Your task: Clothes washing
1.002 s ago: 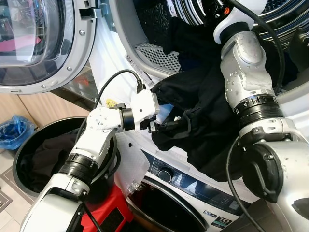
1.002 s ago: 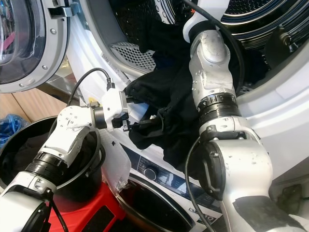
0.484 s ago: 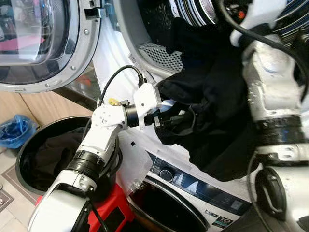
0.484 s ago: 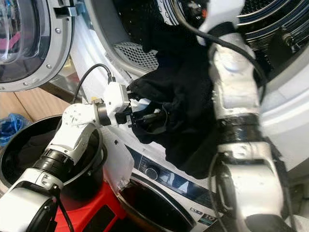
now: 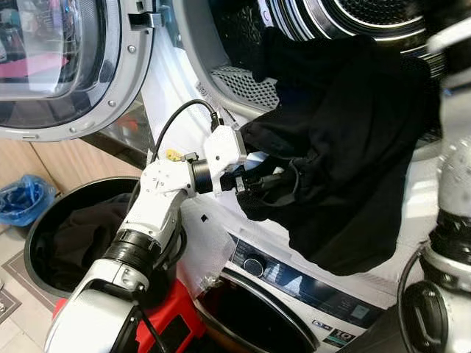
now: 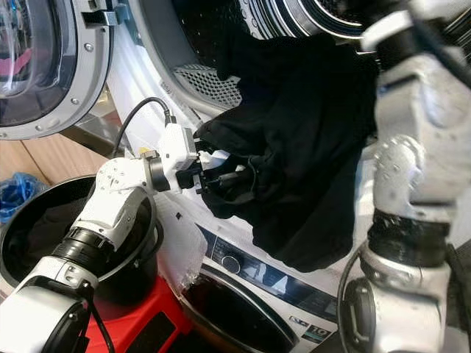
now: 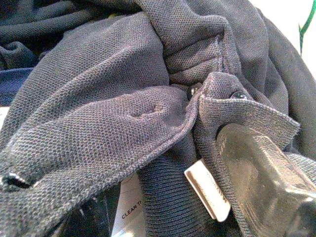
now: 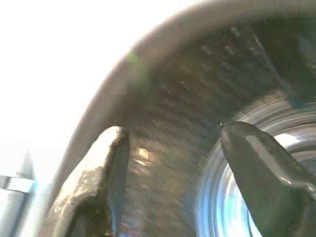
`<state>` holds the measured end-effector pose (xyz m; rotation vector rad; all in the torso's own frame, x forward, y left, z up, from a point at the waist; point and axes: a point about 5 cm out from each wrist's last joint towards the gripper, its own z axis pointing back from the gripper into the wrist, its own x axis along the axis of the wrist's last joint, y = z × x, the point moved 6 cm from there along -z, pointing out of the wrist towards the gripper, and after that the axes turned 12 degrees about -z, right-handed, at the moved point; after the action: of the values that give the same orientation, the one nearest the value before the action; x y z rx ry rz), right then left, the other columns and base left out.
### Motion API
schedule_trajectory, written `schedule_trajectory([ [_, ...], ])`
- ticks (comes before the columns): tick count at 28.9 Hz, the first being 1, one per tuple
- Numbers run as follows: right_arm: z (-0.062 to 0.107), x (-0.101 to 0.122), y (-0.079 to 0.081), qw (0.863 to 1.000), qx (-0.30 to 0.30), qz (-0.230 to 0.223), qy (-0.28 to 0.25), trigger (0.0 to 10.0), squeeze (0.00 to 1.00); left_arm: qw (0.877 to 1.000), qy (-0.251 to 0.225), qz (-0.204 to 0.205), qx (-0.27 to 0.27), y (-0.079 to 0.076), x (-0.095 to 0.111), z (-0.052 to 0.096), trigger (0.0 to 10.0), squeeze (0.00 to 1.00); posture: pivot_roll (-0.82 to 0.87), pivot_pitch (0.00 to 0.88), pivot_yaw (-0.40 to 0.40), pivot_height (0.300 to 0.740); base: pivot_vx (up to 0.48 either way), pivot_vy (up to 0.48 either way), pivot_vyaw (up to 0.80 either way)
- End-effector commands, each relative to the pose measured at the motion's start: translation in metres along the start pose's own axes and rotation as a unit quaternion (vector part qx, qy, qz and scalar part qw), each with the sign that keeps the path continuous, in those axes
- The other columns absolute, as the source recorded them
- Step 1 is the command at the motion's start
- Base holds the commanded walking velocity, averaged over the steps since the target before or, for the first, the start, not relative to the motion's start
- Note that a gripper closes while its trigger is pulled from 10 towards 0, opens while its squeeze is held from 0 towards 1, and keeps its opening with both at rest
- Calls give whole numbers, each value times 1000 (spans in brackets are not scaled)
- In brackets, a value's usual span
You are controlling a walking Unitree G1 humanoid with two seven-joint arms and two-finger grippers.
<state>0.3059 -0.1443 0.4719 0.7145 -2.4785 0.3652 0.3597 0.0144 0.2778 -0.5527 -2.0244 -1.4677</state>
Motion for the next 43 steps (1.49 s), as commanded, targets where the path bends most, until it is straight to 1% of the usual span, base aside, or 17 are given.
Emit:
schedule_trajectory([
  [1, 16, 14, 18, 998, 42, -34, -33, 10000, 0, 999, -45, -10, 9, 14, 24, -8, 10000, 0, 51, 125, -41, 740, 0, 0, 0],
  [4, 39, 4, 29, 997, 58, -52, -15, 10000, 0, 998, -57, 34, -18, 7, 27, -7, 10000, 0, 43, 126, -39, 740, 0, 0, 0],
  [6, 62, -12, 34, 996, 59, -66, 23, 10000, 0, 991, -65, 95, -69, -8, 31, -3, 10000, 0, 43, 126, -39, 740, 0, 0, 0],
  [7, 83, -28, 38, 993, 54, -89, 56, 10000, 0, 984, -63, 122, -117, -22, 33, 2, 10000, 0, 42, 128, -36, 740, 0, 0, 0],
  [8, 83, -28, 38, 993, 54, -89, 56, 10000, 0, 984, -63, 122, -117, -22, 33, 2, 10000, 0, 42, 128, -36, 740, 0, 0, 0],
  [9, 102, -42, 41, 990, 45, -104, 83, 10000, 0, 980, -61, 128, -143, -29, 36, 5, 10000, 0, 44, 127, -35, 740, 0, 0, 0],
  [11, 124, -55, 46, 984, 39, -137, 107, 10000, 0, 980, -61, 123, -147, -30, 37, 6, 10000, 0, 46, 128, -37, 740, 0, 0, 0],
  [12, 142, -60, 53, 979, 36, -165, 118, 10000, 0, 982, -59, 109, -143, -27, 38, 5, 10000, 0, 50, 127, -38, 740, 0, 0, 0],
  [15, 160, -58, 63, 970, 33, -212, 111, 10000, 0, 987, -61, 85, -121, -14, 40, 2, 10000, 0, 50, 126, -36, 740, 0, 0, 0],
  [19, 172, -50, 65, 969, 18, -230, 92, 10000, 0, 991, -67, 69, -88, 4, 47, -3, 10000, 0, 46, 119, -33, 740, 0, 0, 0],
  [26, 172, -50, 65, 969, 18, -230, 92, 10000, 0, 991, -67, 69, -88, 4, 47, -3, 10000, 0, 46, 119, -33, 740, 0, 0, 0],
  [27, 176, -30, 57, 970, -5, -239, 37, 10000, 0, 992, -72, 71, -80, 9, 48, -9, 10000, 0, 31, 119, -21, 740, 0, 0, 0],
  [29, 184, -15, 56, 968, -22, -251, -7, 10000, 0, 986, -83, 99, -104, 4, 47, -16, 10000, 0, 26, 120, -18, 740, 0, 0, 0],
  [33, 191, -29, 66, 962, -27, -270, 16, 10000, 0, 975, -90, 132, -157, -10, 47, -21, 10000, 0, 25, 121, -17, 740, 0, 0, 0],
  [36, 193, -37, 73, 956, -35, -291, 18, 10000, 0, 970, -103, 134, -173, -10, 52, -29, 10000, 0, 16, 123, -7, 740, 0, 0, 0],
  [40, 193, -39, 77, 951, -38, -307, 12, 10000, 0, 971, -122, 136, -151, 1, 58, -38, 10000, 0, 15, 122, -6, 740, 0, 0, 0],
  [43, 190, -45, 85, 945, -34, -325, 9, 10000, 0, 982, -136, 118, -48, 38, 62, -52, 10000, 0, 16, 120, -6, 740, 0, 0, 0],
])
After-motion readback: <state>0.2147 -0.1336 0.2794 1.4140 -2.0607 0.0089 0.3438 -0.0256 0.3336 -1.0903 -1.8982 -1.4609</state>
